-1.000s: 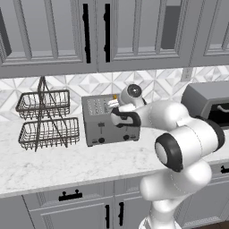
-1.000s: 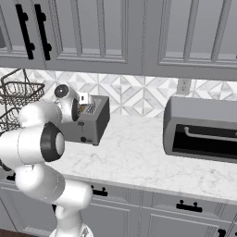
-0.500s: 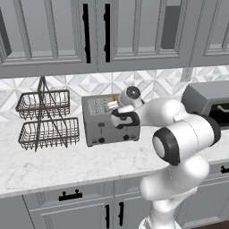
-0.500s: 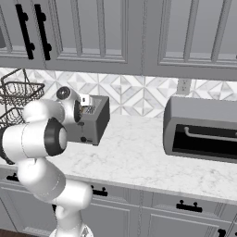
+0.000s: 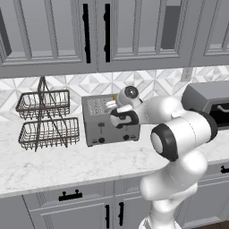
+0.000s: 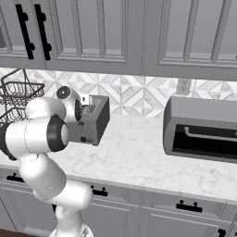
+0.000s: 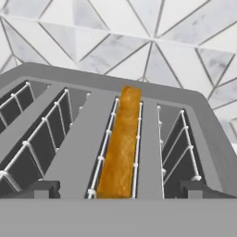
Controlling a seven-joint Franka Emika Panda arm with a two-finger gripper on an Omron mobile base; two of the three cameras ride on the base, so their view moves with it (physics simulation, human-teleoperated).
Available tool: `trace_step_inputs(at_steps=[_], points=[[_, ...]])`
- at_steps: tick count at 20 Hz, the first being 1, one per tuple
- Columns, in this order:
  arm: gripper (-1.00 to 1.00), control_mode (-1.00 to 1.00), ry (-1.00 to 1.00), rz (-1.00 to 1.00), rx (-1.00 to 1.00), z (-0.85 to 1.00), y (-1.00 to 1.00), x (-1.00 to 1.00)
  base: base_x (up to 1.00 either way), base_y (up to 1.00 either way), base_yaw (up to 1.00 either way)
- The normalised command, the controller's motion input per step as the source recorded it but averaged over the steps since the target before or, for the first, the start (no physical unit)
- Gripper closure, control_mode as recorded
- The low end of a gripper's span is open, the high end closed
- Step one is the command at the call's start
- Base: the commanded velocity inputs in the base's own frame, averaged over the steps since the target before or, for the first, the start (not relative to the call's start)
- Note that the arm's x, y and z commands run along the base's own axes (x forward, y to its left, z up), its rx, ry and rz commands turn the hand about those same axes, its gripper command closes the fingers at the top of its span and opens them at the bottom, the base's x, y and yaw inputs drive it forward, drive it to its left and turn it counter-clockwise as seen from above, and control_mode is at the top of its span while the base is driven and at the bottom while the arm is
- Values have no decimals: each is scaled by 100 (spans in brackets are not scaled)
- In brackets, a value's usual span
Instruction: Start the toaster. Once the lever pops up, take the bread to the plate on the dining counter.
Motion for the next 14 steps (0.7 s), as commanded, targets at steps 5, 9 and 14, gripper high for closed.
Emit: trace_step_inputs(at_steps=[5,9,14], points=[[-100,-100,0,0,0,0,0,16,0,0,0],[-100,-100,0,0,0,-12,0,18,0,0,0],[-100,-100,0,0,0,-6,0,8,0,0,0]])
